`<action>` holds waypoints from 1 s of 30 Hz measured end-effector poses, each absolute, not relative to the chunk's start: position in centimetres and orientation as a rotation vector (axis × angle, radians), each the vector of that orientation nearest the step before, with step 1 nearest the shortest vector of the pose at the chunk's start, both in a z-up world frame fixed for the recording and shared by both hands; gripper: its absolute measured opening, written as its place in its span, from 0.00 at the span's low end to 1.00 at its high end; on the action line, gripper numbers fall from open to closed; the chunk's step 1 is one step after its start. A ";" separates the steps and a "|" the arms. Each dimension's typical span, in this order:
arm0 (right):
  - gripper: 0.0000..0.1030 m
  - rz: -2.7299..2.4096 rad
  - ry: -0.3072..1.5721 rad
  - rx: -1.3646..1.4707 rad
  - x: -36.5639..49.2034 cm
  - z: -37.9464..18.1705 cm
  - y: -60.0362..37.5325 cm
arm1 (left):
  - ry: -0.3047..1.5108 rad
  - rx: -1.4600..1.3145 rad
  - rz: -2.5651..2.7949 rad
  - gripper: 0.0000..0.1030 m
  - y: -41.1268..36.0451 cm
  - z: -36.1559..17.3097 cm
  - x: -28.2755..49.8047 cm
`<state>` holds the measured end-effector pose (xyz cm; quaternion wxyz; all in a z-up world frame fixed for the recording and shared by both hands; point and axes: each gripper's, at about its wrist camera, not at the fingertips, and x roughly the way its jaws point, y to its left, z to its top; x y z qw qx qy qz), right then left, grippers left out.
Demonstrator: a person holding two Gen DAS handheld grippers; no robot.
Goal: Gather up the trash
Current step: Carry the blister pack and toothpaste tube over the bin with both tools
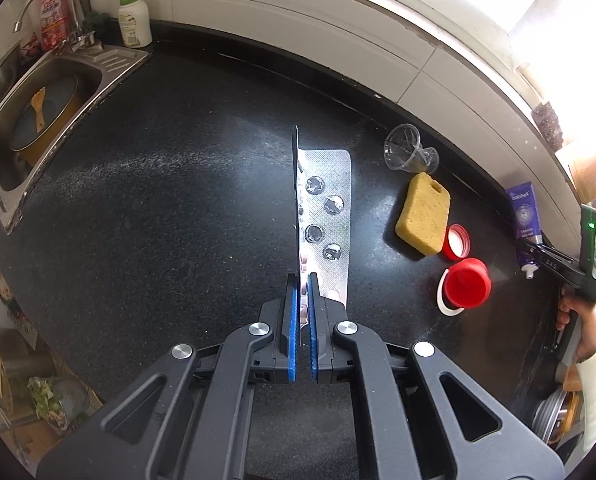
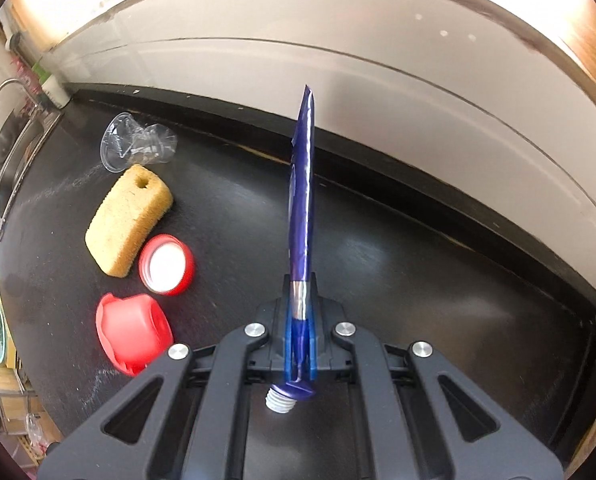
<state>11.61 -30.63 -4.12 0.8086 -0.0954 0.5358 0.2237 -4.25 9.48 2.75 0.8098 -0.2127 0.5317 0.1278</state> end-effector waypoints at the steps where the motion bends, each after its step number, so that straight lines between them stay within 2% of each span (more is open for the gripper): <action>1: 0.06 0.466 1.143 -0.199 11.4 -3.9 -31.5 | 1.138 -0.452 0.268 0.03 9.4 2.7 -4.2; 9: 0.06 0.393 1.121 -0.182 10.3 -2.6 -35.1 | 1.125 -0.443 0.234 0.03 8.9 2.9 -3.5; 14: 0.06 0.466 1.065 -0.195 8.8 0.0 -32.7 | 1.106 -0.460 0.273 0.03 10.4 3.2 -5.7; 18: 0.06 0.635 1.011 -0.199 6.3 2.6 -26.4 | 1.088 -0.507 0.364 0.03 13.6 3.2 -9.9; 23: 0.06 0.919 0.969 -0.315 -0.1 4.3 -14.3 | 1.042 -0.593 0.525 0.03 18.0 3.5 -18.7; 30: 0.06 1.316 0.986 -0.463 -13.8 4.2 2.3 | 0.980 -0.727 0.793 0.03 22.8 3.3 -34.1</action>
